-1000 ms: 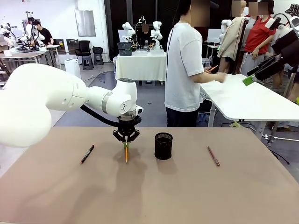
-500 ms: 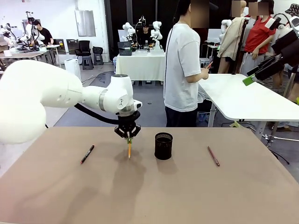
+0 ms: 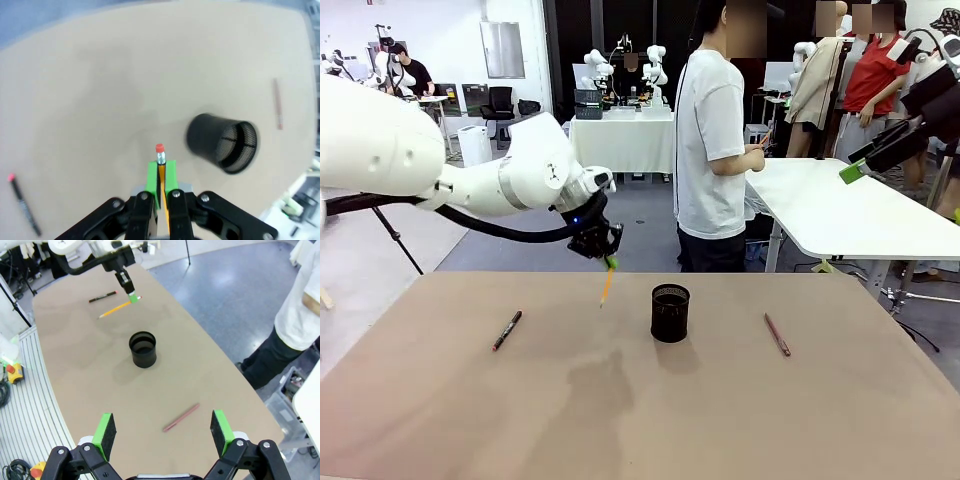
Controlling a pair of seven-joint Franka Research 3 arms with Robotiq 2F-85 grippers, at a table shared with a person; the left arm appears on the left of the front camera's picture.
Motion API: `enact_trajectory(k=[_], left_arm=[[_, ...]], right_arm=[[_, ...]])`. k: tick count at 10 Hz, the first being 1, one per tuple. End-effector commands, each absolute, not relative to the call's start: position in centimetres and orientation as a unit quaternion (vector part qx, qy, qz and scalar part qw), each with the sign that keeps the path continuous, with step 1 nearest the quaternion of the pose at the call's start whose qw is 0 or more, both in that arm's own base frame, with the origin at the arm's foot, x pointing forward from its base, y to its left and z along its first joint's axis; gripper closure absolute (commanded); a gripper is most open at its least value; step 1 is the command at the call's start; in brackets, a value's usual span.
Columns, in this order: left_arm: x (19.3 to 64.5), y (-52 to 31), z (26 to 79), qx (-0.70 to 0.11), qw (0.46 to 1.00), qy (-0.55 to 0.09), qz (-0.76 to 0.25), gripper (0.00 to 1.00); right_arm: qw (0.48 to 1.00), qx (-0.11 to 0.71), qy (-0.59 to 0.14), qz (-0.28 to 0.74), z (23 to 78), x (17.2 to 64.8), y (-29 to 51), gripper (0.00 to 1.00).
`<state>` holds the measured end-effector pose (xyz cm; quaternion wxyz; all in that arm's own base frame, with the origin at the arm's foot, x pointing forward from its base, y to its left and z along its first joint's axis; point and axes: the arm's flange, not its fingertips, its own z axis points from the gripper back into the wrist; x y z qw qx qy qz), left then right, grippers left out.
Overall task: Place the pens into the pen holder.
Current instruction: Pick up a writing instrument from the table and place it into the Pen holder.
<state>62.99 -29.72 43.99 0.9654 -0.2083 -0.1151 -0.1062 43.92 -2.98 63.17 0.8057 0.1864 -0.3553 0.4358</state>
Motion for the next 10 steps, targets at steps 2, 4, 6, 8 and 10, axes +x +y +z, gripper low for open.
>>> enact_trajectory(k=[2,4,6,8,10], left_arm=[[58.3,-25.7,45.1,-0.411,0.849,-0.227,-0.241,1.00],[57.0,-24.3,46.2,-0.446,0.791,-0.320,-0.270,1.00],[54.7,-23.5,47.5,-0.477,0.733,-0.367,-0.318,1.00],[54.5,-24.0,46.9,-0.450,0.723,-0.404,-0.333,1.00],[57.5,-25.5,50.1,-0.460,0.721,-0.408,-0.319,1.00]], right_arm=[[0.803,0.189,-0.358,0.437,63.3,44.0,-3.0,0.00],[0.803,0.189,-0.358,0.437,63.3,44.0,-3.0,0.00],[0.803,0.189,-0.358,0.437,63.3,44.0,-3.0,0.00],[0.803,0.189,-0.358,0.437,63.3,44.0,-3.0,0.00],[0.803,0.189,-0.358,0.437,63.3,44.0,-3.0,0.00]])
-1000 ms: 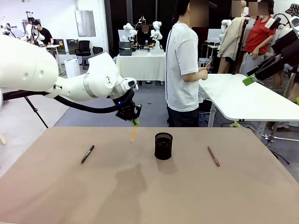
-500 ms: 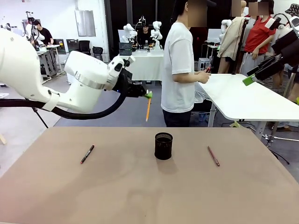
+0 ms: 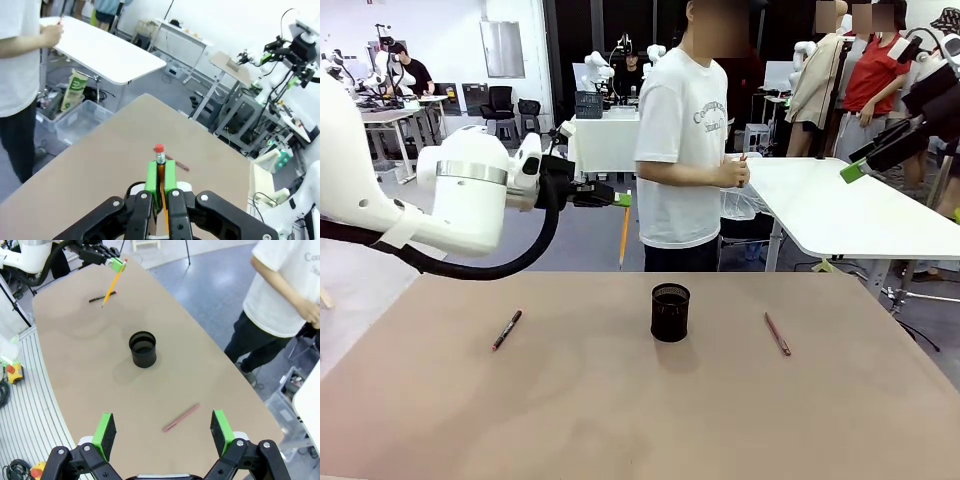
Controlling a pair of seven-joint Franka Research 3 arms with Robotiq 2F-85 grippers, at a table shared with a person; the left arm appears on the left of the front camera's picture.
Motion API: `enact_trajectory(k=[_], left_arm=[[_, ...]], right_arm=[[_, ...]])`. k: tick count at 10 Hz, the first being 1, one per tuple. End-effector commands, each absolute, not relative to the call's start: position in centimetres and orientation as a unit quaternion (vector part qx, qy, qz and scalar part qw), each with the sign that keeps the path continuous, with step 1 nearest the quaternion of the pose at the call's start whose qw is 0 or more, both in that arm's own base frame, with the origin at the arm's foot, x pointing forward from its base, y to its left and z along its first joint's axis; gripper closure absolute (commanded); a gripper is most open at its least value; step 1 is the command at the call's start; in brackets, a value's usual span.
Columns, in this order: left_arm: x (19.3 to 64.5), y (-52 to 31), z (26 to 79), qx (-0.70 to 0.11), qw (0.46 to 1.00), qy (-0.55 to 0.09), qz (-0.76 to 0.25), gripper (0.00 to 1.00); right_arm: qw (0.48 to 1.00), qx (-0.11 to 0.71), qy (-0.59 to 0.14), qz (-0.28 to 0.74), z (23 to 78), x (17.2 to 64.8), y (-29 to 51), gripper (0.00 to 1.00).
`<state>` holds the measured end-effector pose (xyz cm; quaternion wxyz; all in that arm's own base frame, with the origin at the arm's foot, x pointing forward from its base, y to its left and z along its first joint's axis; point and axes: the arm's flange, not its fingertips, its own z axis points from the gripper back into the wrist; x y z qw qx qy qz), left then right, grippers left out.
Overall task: Place the pens into the pen holder.
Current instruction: Pick up a writing instrument from the table and place it into the Pen holder.
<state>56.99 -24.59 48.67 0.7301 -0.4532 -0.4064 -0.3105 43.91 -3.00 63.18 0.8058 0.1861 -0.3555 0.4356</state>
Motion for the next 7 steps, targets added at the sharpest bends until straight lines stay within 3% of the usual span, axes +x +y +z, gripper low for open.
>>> enact_trajectory(k=[1,4,7], left_arm=[[57.5,-25.5,50.1,-0.460,0.721,-0.408,-0.319,1.00],[57.1,-25.5,49.5,-0.453,0.725,-0.410,-0.318,1.00],[55.1,-21.2,53.0,-0.444,0.641,-0.519,-0.349,1.00]], right_arm=[[0.803,0.189,-0.358,0.437,63.3,44.0,-3.0,0.00],[0.803,0.189,-0.358,0.437,63.3,44.0,-3.0,0.00],[0.803,0.189,-0.358,0.437,63.3,44.0,-3.0,0.00]])
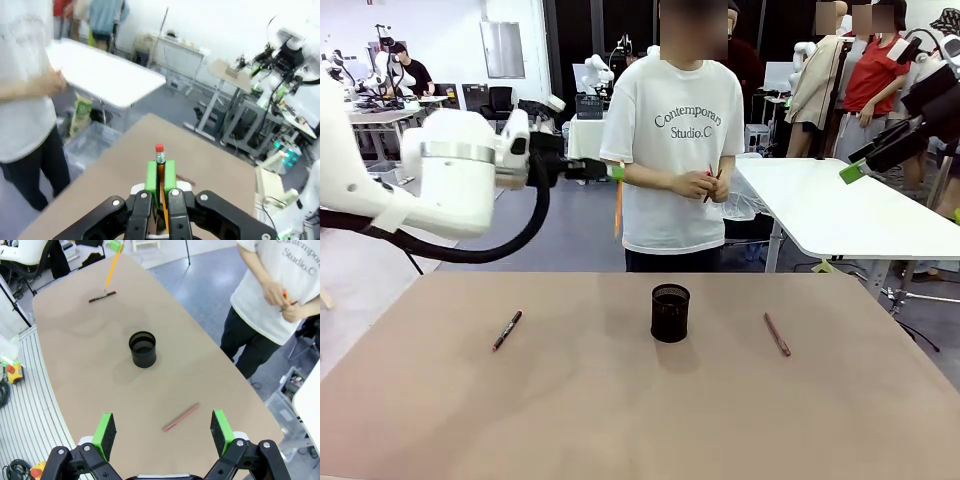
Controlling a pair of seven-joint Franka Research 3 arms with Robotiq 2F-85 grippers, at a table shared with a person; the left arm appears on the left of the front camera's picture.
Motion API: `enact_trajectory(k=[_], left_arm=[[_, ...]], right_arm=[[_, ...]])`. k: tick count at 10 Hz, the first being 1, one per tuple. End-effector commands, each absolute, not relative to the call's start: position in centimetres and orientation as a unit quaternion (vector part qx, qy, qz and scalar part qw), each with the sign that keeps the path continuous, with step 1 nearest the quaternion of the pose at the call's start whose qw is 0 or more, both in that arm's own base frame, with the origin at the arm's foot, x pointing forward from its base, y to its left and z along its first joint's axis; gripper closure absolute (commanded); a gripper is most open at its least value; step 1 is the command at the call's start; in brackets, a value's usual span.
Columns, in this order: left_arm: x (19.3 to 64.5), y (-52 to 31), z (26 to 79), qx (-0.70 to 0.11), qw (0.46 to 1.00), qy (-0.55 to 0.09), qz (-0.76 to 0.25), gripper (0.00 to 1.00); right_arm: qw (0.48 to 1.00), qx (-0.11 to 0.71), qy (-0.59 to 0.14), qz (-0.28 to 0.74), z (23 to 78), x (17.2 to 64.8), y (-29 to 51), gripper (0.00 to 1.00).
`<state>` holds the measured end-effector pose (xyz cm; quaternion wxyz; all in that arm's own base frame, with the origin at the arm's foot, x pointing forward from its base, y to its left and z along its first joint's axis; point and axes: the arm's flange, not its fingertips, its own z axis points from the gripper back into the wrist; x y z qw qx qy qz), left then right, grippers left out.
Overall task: Place the pens into the pen holder.
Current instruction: Pick up a writing instrument from the table and place it into the Pen holder.
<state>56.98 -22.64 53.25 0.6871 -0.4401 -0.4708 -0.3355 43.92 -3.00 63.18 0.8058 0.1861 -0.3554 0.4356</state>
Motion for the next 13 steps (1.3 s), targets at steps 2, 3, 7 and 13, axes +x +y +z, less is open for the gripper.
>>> enact_trajectory(k=[2,3,7,13], left_arm=[[53.6,-19.3,53.5,-0.482,0.574,-0.535,-0.391,1.00],[53.0,-17.7,54.1,-0.477,0.571,-0.545,-0.388,1.00],[51.5,-11.1,56.2,-0.436,0.569,-0.574,-0.397,1.00],[51.9,-8.0,56.7,-0.404,0.575,-0.582,-0.409,1.00]], right_arm=[[0.803,0.189,-0.358,0.437,63.3,44.0,-3.0,0.00],[0.803,0.189,-0.358,0.437,63.3,44.0,-3.0,0.00],[0.803,0.189,-0.358,0.437,63.3,44.0,-3.0,0.00],[0.803,0.189,-0.358,0.437,63.3,44.0,-3.0,0.00]])
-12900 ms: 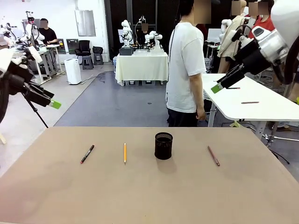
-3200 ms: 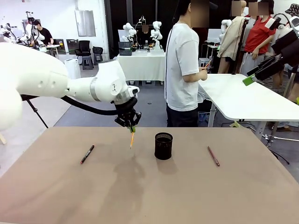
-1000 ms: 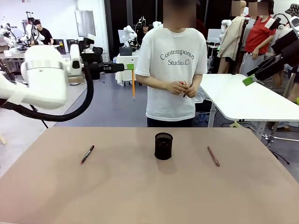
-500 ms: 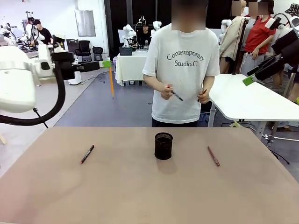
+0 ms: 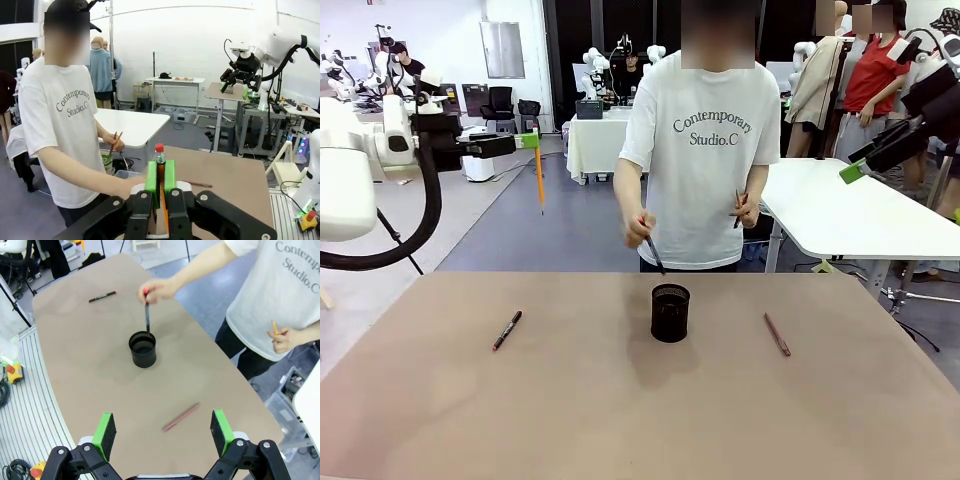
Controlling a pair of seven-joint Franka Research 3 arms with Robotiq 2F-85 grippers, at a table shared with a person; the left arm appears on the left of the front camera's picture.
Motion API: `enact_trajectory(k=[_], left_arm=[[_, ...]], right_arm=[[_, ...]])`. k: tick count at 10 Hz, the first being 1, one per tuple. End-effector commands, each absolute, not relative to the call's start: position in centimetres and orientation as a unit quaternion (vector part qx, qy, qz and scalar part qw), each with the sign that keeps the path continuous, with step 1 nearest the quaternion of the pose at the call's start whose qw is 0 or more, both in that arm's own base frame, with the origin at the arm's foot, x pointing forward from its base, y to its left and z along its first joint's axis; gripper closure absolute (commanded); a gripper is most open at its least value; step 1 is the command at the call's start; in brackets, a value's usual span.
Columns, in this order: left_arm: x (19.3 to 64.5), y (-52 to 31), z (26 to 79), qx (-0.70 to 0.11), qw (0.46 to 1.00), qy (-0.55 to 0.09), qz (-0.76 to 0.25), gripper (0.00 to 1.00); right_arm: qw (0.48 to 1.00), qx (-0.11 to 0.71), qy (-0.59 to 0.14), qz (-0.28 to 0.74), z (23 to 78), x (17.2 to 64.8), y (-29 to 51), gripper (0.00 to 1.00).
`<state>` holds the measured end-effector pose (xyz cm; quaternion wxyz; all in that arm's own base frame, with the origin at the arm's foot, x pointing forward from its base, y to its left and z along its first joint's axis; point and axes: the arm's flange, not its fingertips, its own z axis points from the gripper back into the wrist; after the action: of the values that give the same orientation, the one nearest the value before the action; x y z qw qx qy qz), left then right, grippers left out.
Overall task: Place the pens into the pen holder.
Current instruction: Pick up a writing instrument from the table and place it into the Pen holder.
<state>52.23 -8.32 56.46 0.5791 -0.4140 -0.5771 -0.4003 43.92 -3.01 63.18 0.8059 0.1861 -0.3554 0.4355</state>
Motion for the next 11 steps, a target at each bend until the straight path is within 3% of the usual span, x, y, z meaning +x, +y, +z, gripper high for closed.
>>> enact_trajectory(k=[1,11], left_arm=[[52.15,-8.29,56.56,-0.398,0.577,-0.583,-0.411,1.00],[52.25,-8.28,56.46,-0.412,0.580,-0.577,-0.402,1.00]], right_arm=[[0.803,0.189,-0.358,0.437,63.33,43.96,-2.97,0.00],[0.803,0.189,-0.358,0.437,63.33,43.96,-2.97,0.00]])
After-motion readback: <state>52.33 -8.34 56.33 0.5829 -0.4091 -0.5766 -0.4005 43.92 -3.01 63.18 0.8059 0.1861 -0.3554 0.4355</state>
